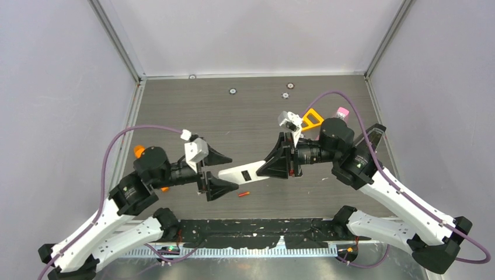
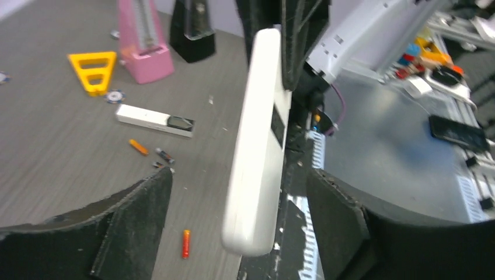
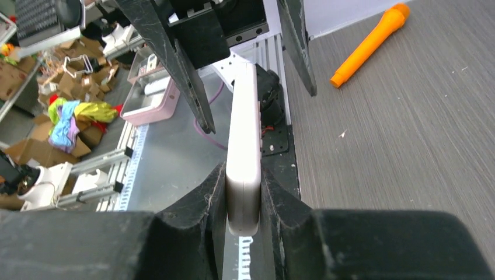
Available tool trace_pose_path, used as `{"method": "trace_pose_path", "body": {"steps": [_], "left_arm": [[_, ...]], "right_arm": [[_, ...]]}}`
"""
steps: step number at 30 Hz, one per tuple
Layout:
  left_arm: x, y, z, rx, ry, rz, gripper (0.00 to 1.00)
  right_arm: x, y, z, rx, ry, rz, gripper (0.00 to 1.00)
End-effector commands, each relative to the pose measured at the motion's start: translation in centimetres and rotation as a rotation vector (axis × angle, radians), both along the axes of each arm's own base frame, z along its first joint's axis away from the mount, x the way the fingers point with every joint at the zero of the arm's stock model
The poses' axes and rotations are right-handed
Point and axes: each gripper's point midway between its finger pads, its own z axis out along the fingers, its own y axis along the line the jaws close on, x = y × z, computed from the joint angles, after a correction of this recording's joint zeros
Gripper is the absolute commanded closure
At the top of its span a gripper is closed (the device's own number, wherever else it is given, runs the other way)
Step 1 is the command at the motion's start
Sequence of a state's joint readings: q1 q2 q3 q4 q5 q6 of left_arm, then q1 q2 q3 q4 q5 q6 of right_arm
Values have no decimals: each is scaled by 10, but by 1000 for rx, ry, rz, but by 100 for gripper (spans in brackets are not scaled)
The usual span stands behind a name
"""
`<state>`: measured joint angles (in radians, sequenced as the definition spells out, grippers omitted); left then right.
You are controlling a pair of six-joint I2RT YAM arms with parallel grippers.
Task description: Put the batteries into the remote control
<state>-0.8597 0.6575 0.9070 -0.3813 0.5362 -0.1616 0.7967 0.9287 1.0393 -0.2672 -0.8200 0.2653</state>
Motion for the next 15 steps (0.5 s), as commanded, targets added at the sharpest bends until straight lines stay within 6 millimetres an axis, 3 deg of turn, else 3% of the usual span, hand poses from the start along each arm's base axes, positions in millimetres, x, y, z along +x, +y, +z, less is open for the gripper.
{"method": "trace_pose_path", "body": {"steps": [1, 5, 9, 15], "left_arm": [[29, 10, 43, -253, 17, 232, 13], [29, 15, 69, -455, 105, 259, 12], [43, 22, 75, -593, 231, 341, 13], [47, 24, 95, -801, 324, 315, 13]], "right_arm": [[1, -2, 65, 255, -16, -72, 89], [9, -4, 87, 353, 60, -146, 90], [18, -6, 100, 410, 115, -202, 90], [36, 0, 92, 490, 247, -285, 90]]}}
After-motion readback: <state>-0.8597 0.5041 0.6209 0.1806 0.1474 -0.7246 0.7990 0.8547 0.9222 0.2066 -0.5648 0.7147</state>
